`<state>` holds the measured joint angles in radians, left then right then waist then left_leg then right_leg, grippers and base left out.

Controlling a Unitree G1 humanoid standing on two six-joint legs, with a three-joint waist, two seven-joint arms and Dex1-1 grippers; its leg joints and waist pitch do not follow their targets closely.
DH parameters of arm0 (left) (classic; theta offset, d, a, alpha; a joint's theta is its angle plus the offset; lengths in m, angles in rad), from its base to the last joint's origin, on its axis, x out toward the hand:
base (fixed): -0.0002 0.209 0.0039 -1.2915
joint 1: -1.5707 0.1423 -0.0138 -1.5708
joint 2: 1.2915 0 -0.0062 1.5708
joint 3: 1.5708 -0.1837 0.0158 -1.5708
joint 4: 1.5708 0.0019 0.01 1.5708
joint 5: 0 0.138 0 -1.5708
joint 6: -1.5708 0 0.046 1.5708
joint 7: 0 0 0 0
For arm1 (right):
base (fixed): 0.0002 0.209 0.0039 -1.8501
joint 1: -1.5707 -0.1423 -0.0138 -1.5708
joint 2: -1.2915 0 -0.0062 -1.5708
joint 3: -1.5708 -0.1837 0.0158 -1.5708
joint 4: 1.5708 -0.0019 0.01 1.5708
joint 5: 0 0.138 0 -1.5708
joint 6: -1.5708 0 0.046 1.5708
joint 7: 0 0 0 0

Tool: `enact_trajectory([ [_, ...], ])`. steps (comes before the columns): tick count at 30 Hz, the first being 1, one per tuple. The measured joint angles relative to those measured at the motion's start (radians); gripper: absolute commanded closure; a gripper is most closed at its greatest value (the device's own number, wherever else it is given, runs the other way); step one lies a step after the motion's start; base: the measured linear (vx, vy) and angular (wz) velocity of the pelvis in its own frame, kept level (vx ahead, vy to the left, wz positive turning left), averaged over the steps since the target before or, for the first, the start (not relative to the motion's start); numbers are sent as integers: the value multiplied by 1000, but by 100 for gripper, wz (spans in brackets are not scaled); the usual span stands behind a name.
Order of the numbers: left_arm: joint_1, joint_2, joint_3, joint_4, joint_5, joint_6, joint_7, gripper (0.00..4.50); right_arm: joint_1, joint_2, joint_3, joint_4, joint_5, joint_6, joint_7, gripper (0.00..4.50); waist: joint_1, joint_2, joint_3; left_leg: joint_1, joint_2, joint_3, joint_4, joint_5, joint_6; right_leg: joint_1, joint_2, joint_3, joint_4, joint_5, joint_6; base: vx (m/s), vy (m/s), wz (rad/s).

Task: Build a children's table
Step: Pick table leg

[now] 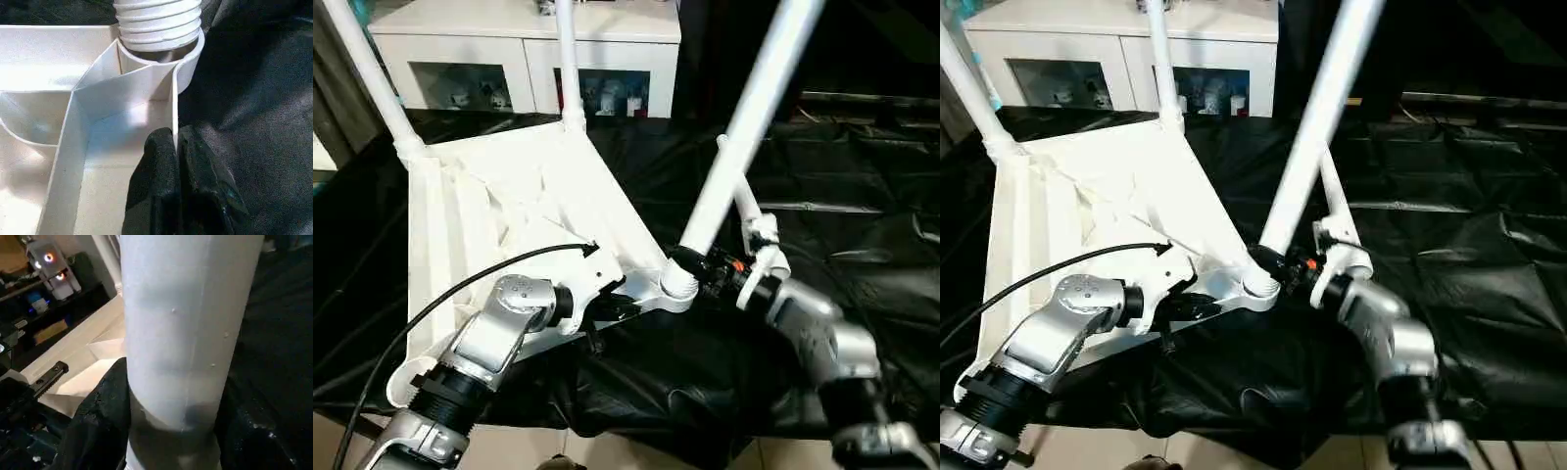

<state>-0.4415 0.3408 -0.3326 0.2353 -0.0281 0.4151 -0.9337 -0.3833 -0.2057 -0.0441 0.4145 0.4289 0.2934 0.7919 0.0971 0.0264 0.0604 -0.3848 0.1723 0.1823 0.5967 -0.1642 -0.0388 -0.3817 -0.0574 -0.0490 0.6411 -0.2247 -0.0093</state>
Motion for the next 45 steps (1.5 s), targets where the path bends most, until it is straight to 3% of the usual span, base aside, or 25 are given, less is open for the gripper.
enact_trajectory([
  [13,-8,-12,0,26,1,-19,2,450,79,37,-26,-41,9,-92,-23,260,4,6,-3,0,0,0,-1,0,0,0,0,0,-2,-2,3,0,0,0],
  [23,-13,-13,0,39,3,-35,1,450,91,-16,52,-89,-88,-170,-17,260,5,7,-3,0,0,0,-4,0,0,0,0,0,-3,-2,4,0,0,0],
  [30,-12,-7,0,33,4,-38,0,450,47,-81,119,-93,-148,-162,38,260,3,3,-1,0,0,1,-6,0,0,0,0,0,-7,-2,4,0,0,0],
  [39,-3,9,0,21,3,-43,-12,450,-5,-122,151,-54,-164,-145,120,260,2,-2,-1,0,0,1,-9,0,0,0,0,-1,-7,-2,4,0,0,0],
  [45,-3,30,0,22,3,-57,-29,450,-68,-129,173,18,-175,-143,178,260,-7,-14,-2,0,0,1,-10,0,0,0,0,-2,-7,-2,4,0,0,0],
])
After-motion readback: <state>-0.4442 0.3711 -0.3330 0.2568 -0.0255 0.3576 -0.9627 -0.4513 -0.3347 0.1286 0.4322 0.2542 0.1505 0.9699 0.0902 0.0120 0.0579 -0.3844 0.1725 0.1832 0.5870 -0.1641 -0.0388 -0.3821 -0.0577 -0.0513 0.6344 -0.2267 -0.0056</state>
